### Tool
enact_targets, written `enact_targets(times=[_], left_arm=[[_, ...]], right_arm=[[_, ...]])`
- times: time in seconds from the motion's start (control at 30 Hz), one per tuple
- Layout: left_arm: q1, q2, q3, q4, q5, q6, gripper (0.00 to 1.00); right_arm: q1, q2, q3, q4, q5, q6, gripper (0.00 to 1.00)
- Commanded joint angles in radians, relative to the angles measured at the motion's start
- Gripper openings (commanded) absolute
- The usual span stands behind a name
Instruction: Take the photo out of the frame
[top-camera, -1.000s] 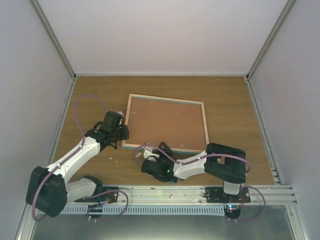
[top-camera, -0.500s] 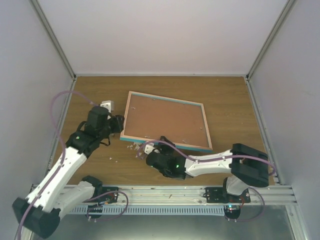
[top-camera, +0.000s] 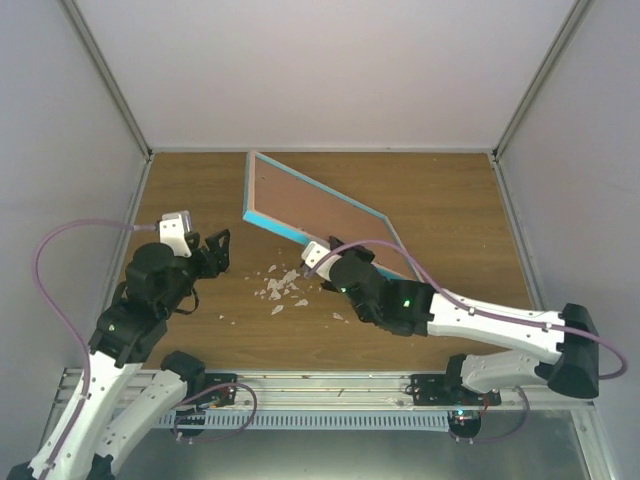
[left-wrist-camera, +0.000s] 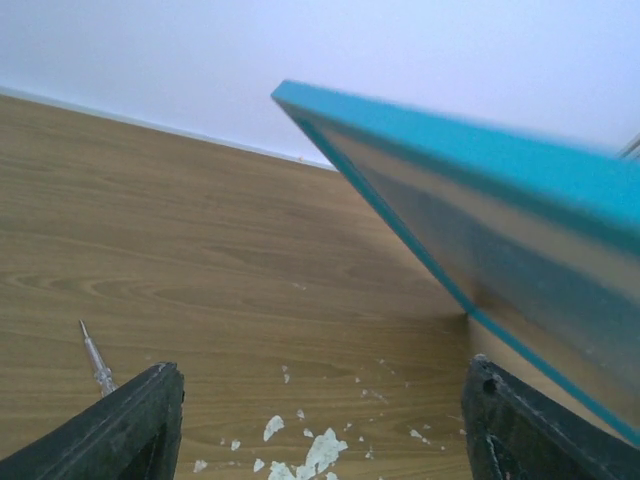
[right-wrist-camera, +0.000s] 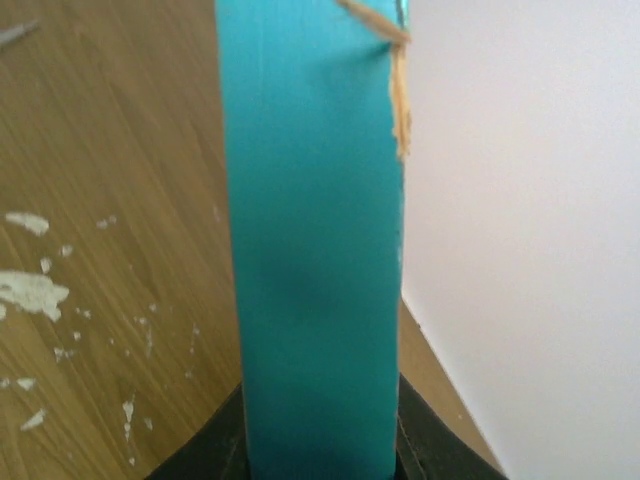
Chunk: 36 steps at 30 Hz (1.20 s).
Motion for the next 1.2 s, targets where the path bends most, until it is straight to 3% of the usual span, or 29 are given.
enact_targets(times=[0.0,0.57,0.93,1.17], left_arm=[[0.004,-0.044,-0.063,0.088,0.024,-0.010,0.78],[0.004,-0.038,-0.116,0.134,0.079,-0.010,0.86],[0.004,-0.033,-0.130,0.140,0.076,-0.013,0.87],[0.004,-0.033,-0.130,0.140,0.073,-0.010,0.87]], right_arm=[[-0.028,-0.061,0.117,-0.030,-0.126,0.122,0.01],[-0.038,-0.041,0.377,-0.134,-0.251,0.360,0.01],[-0.040,0.015,0.466,-0.153,-0.346,0.664,0.01],[-0.115,0.010,0.510,-0.182,-0.468,0.860,0.00]])
